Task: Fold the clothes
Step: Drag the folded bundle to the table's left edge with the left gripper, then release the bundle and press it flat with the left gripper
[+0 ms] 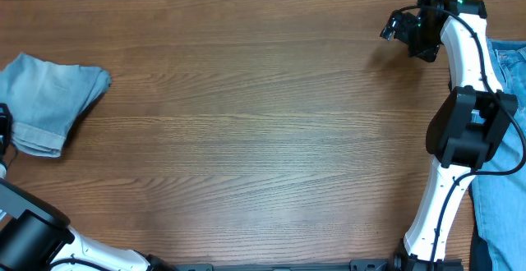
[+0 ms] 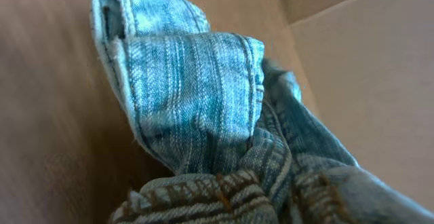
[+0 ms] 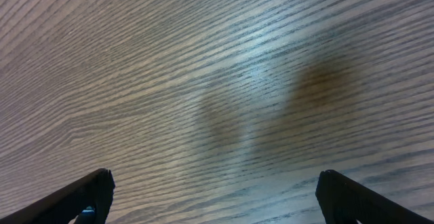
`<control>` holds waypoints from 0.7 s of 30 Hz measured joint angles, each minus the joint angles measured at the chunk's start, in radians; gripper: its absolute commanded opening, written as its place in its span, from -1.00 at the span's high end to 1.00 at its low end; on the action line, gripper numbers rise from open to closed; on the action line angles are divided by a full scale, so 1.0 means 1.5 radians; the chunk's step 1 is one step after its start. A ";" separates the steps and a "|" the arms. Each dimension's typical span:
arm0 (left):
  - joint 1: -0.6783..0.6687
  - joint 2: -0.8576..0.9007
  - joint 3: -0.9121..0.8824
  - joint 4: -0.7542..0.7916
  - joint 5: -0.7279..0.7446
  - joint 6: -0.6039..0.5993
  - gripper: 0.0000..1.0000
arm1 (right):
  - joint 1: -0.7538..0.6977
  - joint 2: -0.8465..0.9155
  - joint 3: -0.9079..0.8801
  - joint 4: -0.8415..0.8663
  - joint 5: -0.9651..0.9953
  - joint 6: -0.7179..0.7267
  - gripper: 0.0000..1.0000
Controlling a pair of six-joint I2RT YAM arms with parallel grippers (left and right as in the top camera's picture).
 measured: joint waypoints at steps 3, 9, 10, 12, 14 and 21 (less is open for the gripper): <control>0.000 0.001 0.001 -0.092 -0.066 0.000 0.92 | 0.000 0.000 0.000 0.001 0.000 0.000 -1.00; 0.000 0.001 0.001 -0.218 -0.184 -0.004 0.00 | 0.000 0.000 0.000 0.001 0.000 0.000 -1.00; 0.000 0.001 0.001 -0.229 -0.197 -0.003 -0.33 | 0.000 0.000 0.000 0.000 0.000 0.000 -1.00; -0.001 0.002 0.001 -0.234 -0.210 0.003 -0.81 | 0.000 0.000 0.000 0.000 0.000 0.000 -1.00; 0.000 0.001 0.001 -0.238 -0.222 0.010 -0.89 | 0.000 0.000 0.000 0.001 0.000 0.000 -1.00; -0.017 -0.076 0.038 -0.322 -0.244 0.046 -1.00 | 0.000 0.000 0.000 0.000 0.000 0.000 -1.00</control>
